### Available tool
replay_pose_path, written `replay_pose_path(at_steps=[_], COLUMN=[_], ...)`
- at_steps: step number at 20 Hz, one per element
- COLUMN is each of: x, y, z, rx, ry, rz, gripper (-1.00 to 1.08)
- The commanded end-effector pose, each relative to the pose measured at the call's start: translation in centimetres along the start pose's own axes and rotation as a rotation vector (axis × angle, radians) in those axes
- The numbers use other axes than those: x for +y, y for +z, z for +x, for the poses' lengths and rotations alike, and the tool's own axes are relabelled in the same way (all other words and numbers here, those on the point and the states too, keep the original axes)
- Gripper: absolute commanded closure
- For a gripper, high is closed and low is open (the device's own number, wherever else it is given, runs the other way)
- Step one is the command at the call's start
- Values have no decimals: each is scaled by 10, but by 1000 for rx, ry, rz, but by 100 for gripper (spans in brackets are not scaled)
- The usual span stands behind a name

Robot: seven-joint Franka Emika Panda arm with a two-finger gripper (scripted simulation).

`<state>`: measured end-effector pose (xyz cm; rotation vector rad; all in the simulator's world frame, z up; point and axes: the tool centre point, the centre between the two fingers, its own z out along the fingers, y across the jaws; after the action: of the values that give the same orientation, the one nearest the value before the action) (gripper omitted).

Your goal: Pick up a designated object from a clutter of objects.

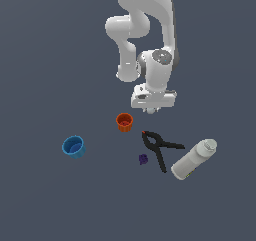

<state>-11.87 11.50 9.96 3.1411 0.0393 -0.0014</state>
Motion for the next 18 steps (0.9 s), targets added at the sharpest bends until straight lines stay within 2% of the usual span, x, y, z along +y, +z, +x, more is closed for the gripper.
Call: replay_pose_path(at_steps=[1,18], x=[5,39], y=[-21,-170], z=[3,27], rx=[0,0], ry=[0,-1], rz=[1,5], gripper=[108,108])
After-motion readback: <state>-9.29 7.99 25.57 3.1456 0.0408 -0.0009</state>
